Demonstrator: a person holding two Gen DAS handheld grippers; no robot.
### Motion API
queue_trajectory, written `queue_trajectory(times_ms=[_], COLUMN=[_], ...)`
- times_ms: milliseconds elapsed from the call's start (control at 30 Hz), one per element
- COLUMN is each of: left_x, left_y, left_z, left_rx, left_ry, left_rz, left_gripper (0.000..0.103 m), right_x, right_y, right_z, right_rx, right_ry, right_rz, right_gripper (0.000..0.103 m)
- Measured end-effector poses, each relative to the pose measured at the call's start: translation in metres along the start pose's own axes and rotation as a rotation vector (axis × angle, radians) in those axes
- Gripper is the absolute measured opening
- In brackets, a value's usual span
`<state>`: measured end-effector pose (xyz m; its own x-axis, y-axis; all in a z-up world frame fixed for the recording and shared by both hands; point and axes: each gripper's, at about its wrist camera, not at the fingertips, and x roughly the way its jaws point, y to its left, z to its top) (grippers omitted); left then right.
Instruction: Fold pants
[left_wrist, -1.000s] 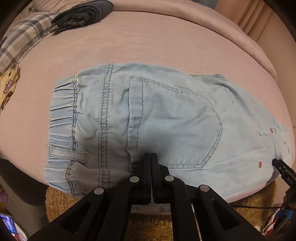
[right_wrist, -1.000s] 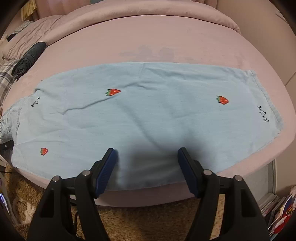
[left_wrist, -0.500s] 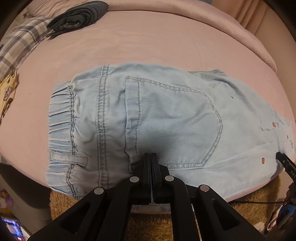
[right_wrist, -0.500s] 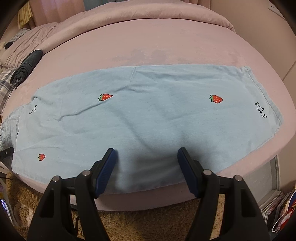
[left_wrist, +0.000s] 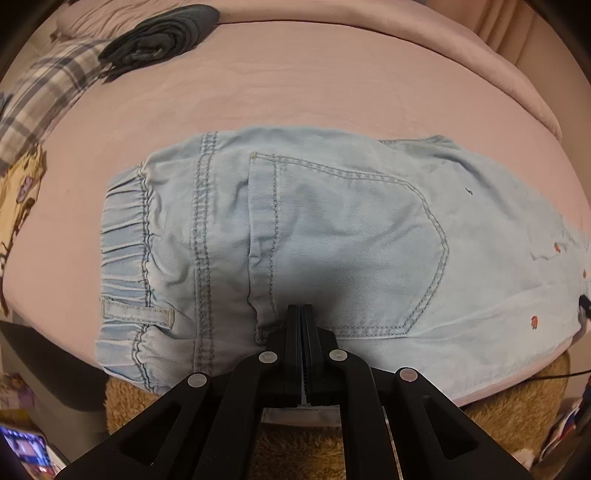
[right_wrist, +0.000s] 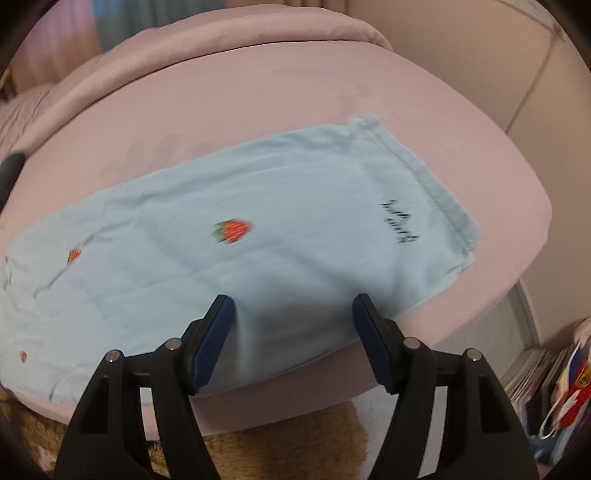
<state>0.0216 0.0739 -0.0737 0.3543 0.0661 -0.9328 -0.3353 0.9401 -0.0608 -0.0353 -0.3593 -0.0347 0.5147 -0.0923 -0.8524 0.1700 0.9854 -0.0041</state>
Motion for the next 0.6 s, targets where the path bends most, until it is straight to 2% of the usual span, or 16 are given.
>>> queue_trajectory(times_ms=[67,133,200,367,500,600], left_x=[-0.001,-0.001,-0.001,-0.002,-0.006,-0.008], left_y=[0.001,-0.002,-0.005,-0.003,-0.005,-0.004], left_z=[-0.001,-0.002,-0.002,-0.003,-0.002,0.008], left_rx=[-0.002,0.013,0.019,0.008,-0.002,0.032], left_ry=[-0.004,-0.008,-0.007,-0.003,0.010,0.037], left_rz=[-0.002,0.008,0.014,-0.005,-0.013,-0.009], left_gripper=[0.007,0.007,0.007,0.007,0.007,0.007], right_x=[0.002,0.004,0.008,0.011,0.011,0.008], right_y=[-0.008,-0.018,-0.035,-0.066,-0.063,-0.065], right_z=[0.002,0.004,0.006,0.003,0.000,-0.006], right_rx=[-0.008,-0.007,0.030,0.121,0.101,0.103], right_ry=[0.000,0.004,0.013,0.023,0.012,0.012], right_rz=[-0.059,-0.093,-0.118,-0.052,-0.069,-0.074], right_gripper=[0.069,0.080,0.085,0.088,0.089,0.089])
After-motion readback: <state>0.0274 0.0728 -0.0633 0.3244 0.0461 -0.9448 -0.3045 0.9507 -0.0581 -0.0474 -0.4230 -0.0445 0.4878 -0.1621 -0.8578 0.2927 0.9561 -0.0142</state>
